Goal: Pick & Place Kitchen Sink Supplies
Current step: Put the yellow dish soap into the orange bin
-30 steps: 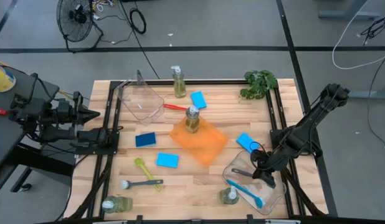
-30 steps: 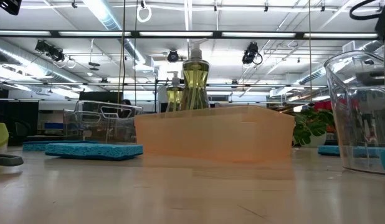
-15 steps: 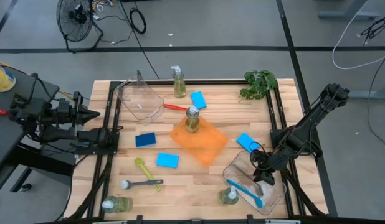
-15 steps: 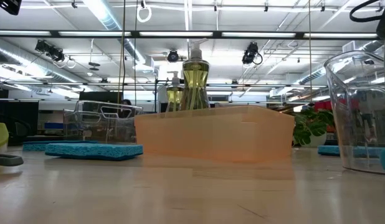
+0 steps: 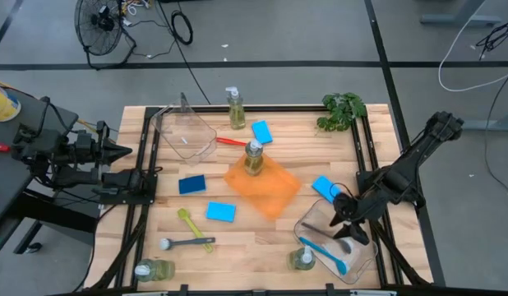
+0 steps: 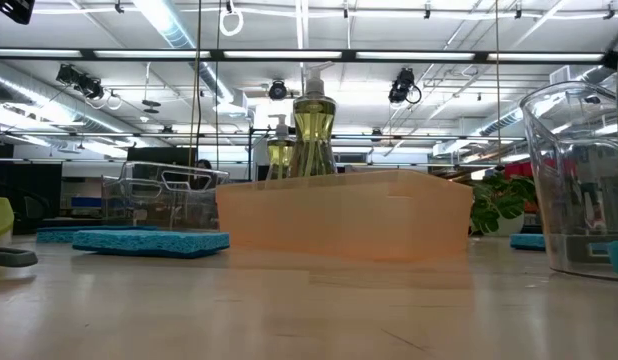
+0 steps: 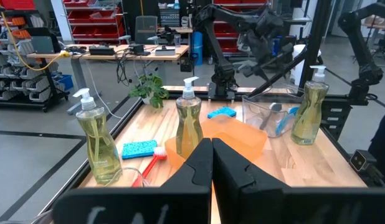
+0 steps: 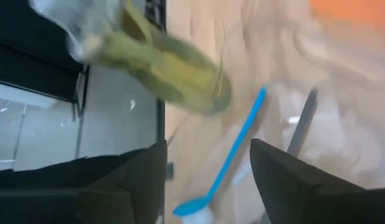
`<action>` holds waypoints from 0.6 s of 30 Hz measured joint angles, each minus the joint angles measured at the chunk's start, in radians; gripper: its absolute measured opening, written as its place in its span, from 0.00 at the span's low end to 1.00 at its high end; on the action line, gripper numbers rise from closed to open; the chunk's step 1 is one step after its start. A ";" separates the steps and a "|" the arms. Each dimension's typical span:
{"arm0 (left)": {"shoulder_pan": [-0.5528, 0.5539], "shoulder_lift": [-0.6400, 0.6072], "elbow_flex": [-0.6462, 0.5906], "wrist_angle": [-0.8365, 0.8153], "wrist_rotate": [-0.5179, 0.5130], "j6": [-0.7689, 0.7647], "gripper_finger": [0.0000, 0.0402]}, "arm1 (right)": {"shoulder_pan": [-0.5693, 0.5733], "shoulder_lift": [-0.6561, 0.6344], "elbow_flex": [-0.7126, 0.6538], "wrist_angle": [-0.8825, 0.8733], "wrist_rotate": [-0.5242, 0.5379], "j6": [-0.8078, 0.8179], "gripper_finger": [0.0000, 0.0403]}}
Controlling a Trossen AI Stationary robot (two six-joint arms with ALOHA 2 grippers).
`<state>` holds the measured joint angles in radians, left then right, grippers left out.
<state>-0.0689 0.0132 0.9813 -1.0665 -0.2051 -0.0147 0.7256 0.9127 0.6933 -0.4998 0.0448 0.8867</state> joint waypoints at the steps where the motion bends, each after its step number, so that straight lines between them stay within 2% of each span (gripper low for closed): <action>1: 0.000 0.000 0.000 0.000 0.000 0.000 0.01 | -0.020 0.000 0.013 -0.010 0.000 -0.027 0.56; 7: 0.000 0.000 0.000 0.000 0.000 0.000 0.01 | -0.162 0.010 0.055 -0.085 0.003 -0.146 0.54; 18: 0.000 0.000 0.000 0.000 0.000 0.000 0.01 | -0.426 0.041 0.154 -0.370 0.023 -0.347 0.54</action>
<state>-0.0689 0.0131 0.9813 -1.0668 -0.2052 -0.0147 0.2996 0.9539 0.8468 -0.8701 0.0681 0.5395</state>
